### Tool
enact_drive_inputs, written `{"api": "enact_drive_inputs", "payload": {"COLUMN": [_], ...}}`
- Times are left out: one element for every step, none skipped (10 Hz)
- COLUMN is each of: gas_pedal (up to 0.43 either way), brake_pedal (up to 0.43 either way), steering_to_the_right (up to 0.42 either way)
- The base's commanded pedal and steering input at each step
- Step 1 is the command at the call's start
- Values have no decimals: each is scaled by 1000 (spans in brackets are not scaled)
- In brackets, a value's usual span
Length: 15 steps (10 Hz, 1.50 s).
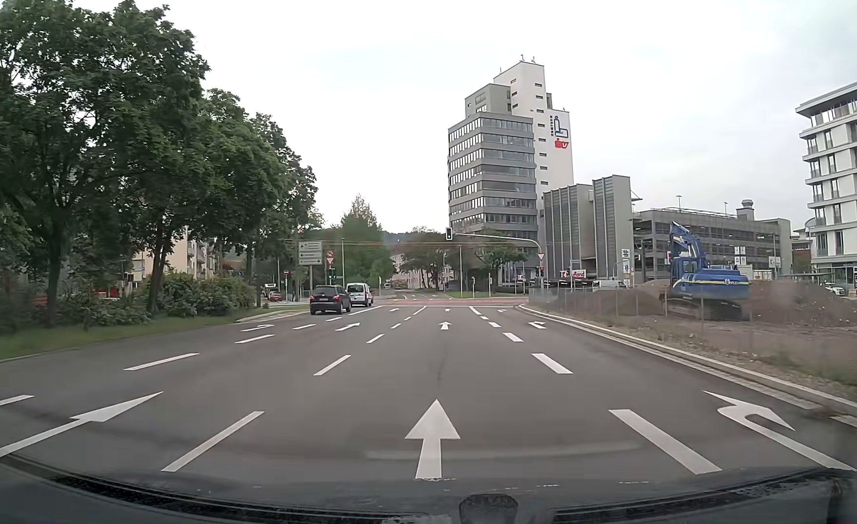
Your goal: Follow the waypoints while adhering to traffic rules and regulations
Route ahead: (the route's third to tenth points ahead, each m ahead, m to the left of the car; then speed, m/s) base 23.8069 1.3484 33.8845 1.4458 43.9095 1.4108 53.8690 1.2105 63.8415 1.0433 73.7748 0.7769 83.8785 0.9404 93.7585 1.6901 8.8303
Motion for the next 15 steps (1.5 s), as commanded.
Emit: {"api": "enact_drive_inputs", "payload": {"gas_pedal": [67,67,67,67,67,67,67,67,67,67,67,67,67,59,47], "brake_pedal": [0,0,0,0,0,0,0,0,0,0,0,0,0,0,0], "steering_to_the_right": [4,1,1,1,1,1,1,1,1,1,1,1,1,1,0]}}
